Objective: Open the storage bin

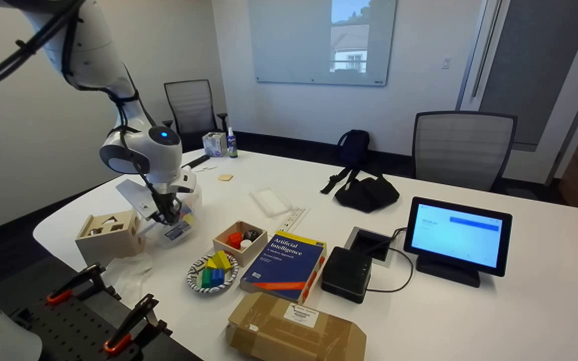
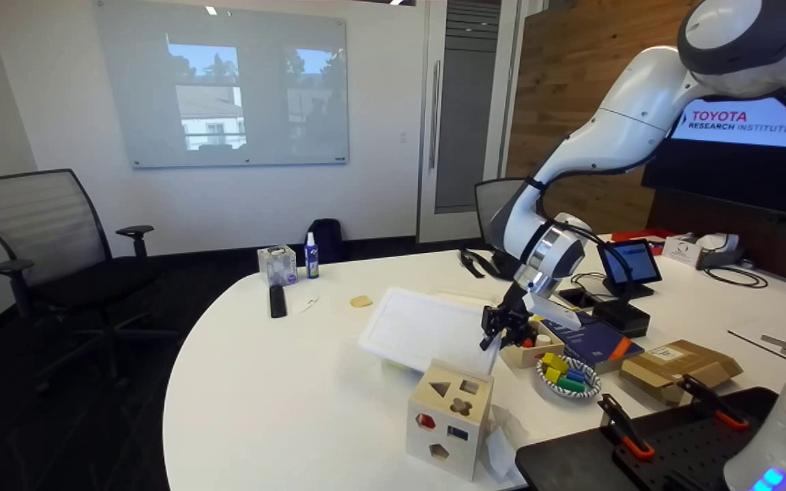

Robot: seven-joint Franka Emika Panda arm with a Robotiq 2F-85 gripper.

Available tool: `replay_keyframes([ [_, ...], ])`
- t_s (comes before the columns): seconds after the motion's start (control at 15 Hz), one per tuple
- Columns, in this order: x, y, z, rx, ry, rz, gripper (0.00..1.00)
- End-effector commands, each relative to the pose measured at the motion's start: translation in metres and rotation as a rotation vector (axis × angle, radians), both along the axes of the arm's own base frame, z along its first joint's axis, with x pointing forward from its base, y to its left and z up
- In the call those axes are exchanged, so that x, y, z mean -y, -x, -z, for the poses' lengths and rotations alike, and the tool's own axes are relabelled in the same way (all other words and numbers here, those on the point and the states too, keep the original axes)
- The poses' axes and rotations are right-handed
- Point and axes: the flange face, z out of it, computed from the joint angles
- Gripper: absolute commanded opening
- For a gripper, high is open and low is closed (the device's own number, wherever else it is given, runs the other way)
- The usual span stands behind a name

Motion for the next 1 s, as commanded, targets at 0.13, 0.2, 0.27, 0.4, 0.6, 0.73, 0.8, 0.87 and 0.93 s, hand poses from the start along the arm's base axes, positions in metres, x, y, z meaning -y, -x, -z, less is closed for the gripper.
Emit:
replay_keyframes([
  [0.13, 0.012, 0.001, -0.017, -0.065, 0.045, -0.001, 0.08],
  [0.2, 0.017, -0.003, -0.019, -0.076, 0.038, -0.001, 0.08],
  [0.27, 0.024, -0.007, -0.020, -0.095, 0.028, -0.004, 0.08],
  [0.4, 0.037, -0.014, -0.019, -0.149, 0.024, -0.010, 0.08],
  [0.6, 0.056, -0.028, -0.012, -0.280, 0.018, -0.034, 0.08],
  [0.73, 0.064, -0.038, -0.005, -0.371, 0.017, -0.048, 0.08],
  [0.8, 0.067, -0.043, -0.003, -0.414, 0.012, -0.054, 0.08],
  [0.87, 0.068, -0.048, 0.000, -0.448, 0.000, -0.061, 0.08],
  [0.93, 0.069, -0.053, 0.004, -0.480, -0.005, -0.059, 0.08],
])
